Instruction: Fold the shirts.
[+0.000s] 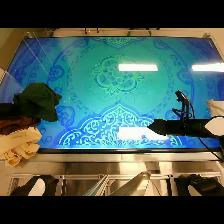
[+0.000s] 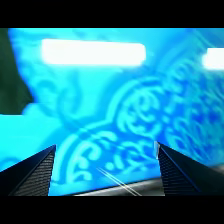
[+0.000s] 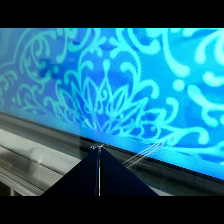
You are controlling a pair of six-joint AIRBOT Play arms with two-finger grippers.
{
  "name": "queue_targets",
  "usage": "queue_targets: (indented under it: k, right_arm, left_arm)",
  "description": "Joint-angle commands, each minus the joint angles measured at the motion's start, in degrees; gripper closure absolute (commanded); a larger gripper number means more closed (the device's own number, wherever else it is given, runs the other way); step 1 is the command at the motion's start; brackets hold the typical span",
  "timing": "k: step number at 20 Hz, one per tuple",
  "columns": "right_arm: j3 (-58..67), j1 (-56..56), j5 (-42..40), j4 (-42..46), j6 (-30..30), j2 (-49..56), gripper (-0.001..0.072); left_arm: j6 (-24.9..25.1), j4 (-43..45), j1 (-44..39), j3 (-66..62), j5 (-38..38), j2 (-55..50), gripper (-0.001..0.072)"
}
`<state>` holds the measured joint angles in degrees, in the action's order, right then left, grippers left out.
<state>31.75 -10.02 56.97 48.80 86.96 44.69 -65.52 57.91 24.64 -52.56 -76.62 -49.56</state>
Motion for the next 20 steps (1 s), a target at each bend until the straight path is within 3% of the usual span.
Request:
queue_targets:
  k: [1, 7, 12, 13, 14, 15, 17, 20]
  right_arm:
    - [-0.04, -0.07, 0.02, -0.02, 0.02, 0.04, 0.0690]
    - [-0.04, -0.07, -0.02, -0.04, 0.02, 0.04, 0.0690]
    - [-0.04, -0.07, -0.22, -0.02, 0.02, 0.13, 0.0690]
    - [-0.04, -0.07, -0.20, -0.04, 0.02, 0.26, 0.0690]
    - [-0.04, -0.07, -0.17, -0.02, 0.00, 0.35, 0.0690]
    - [-0.04, -0.07, -0.17, -0.07, 0.02, 0.46, 0.0690]
    - [-0.04, -0.07, -0.15, -0.04, 0.00, 0.46, 0.0690]
    - [-0.04, -0.07, -0.13, -0.02, 0.00, 0.46, 0.0690]
  left_arm:
    - [-0.52, 3.98, 7.89, -5.05, 2.34, -9.79, -0.0013]
    - [-0.44, 4.04, 8.04, -13.20, 12.85, -30.75, -0.0009]
    - [-0.44, 4.11, 5.16, -23.04, 12.70, -47.69, -0.0001]
    - [-0.46, 4.09, 4.70, -25.11, 11.37, -50.34, 0.0097]
    - [-0.76, 4.00, 4.09, -27.47, 8.90, -52.83, 0.0339]
    - [-1.73, 3.65, 3.52, -29.99, 5.49, -54.66, 0.0677]
    - [-1.33, -1.64, 1.64, -34.86, -0.79, -56.08, 0.0707]
    - [1.55, -18.12, -2.97, -41.66, -7.65, -52.59, 0.0706]
